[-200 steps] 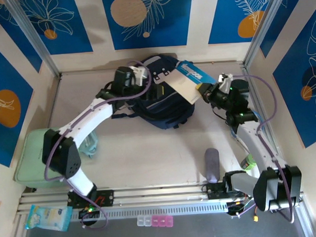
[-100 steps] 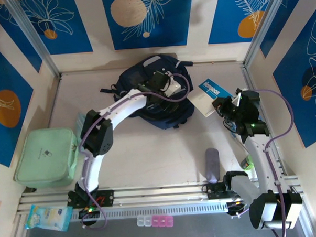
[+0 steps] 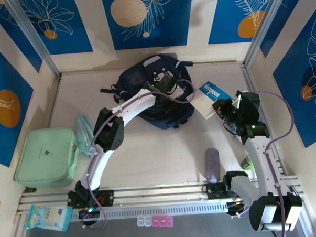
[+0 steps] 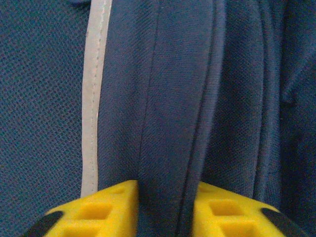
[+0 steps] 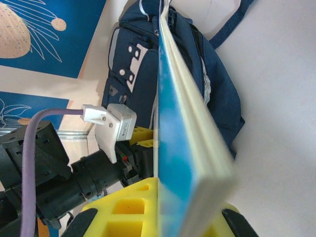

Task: Pack books, pencil case, and school supplies into a backpack

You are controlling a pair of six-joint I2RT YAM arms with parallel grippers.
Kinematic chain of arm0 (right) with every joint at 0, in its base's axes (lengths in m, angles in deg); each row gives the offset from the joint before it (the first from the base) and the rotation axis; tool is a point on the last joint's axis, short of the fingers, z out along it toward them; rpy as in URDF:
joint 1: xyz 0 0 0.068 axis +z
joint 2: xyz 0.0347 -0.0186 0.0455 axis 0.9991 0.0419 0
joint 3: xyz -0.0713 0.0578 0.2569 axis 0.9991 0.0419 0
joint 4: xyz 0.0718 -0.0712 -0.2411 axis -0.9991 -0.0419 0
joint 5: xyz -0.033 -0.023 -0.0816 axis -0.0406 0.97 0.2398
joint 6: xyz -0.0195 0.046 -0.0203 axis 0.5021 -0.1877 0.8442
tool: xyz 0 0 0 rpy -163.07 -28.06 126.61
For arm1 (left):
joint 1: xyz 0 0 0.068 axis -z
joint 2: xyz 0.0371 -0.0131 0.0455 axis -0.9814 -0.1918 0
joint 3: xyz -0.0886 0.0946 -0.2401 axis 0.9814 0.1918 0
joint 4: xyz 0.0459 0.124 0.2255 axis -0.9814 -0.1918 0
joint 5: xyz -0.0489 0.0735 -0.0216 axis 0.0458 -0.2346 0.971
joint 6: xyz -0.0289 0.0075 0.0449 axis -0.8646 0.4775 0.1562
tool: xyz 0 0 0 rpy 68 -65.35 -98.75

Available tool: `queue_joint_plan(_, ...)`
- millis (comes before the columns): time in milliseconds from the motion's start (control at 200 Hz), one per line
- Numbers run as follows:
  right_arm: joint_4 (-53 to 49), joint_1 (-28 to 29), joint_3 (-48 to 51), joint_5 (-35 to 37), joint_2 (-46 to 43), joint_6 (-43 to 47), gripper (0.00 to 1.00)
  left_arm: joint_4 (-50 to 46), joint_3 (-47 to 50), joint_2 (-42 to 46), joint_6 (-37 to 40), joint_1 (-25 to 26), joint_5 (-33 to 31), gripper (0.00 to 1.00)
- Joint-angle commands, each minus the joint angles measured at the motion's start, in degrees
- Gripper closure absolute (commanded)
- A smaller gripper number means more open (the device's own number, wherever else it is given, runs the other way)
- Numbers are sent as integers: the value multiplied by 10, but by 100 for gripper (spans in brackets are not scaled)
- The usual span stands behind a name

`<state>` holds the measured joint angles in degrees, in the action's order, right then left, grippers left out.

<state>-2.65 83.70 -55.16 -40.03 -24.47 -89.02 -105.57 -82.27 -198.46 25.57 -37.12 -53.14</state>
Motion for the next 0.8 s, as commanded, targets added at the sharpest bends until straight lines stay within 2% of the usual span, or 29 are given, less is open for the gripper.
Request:
queue_joint_plan(0,-7,-4,3,2,-13,1,96,-14,-21,14,-13,3,0,84)
queue_joint_plan(75,-11,-6,2,9,-17,3,96,-10,-19,32,-21,3,4,96)
queue_joint_plan(110,-14,-7,1,13,-20,4,96,-7,-18,44,-25,3,5,99)
queue_joint_plan(280,-30,-13,4,41,-42,1,96,29,6,109,-50,1,-6,100)
queue_joint_plan(470,-44,-17,18,52,-65,-6,96,119,72,195,-83,0,-41,100)
queue_joint_plan(655,-36,-12,37,25,-81,-6,95,165,111,225,-81,-1,-60,100)
queue_joint_plan(795,30,20,55,-42,-50,-24,95,171,115,238,-91,-1,-21,100)
